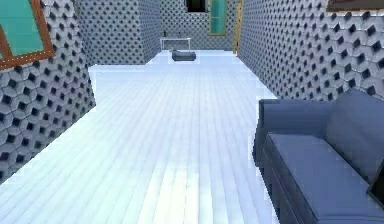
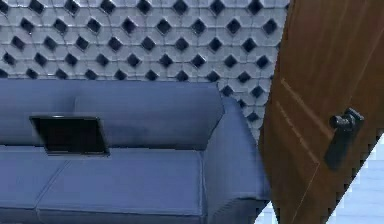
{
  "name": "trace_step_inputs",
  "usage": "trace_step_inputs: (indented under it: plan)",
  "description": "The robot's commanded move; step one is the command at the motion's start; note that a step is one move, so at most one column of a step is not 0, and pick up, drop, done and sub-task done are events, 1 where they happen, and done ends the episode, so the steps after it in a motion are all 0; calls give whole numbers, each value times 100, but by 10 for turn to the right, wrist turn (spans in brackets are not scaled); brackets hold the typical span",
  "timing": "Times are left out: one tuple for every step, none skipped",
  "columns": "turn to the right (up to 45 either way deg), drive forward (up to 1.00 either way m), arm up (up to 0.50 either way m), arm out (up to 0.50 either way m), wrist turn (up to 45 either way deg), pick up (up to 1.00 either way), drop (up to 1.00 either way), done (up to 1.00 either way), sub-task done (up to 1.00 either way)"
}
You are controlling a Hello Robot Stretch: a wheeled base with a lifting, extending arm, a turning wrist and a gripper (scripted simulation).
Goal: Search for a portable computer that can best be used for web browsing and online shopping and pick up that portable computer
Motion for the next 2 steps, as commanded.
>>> trace_step_inputs:
  plan:
    - [120, 0, 0, 0, 0, 0, 0, 0, 0]
    - [0, 10, 0, 0, 0, 0, 0, 0, 0]
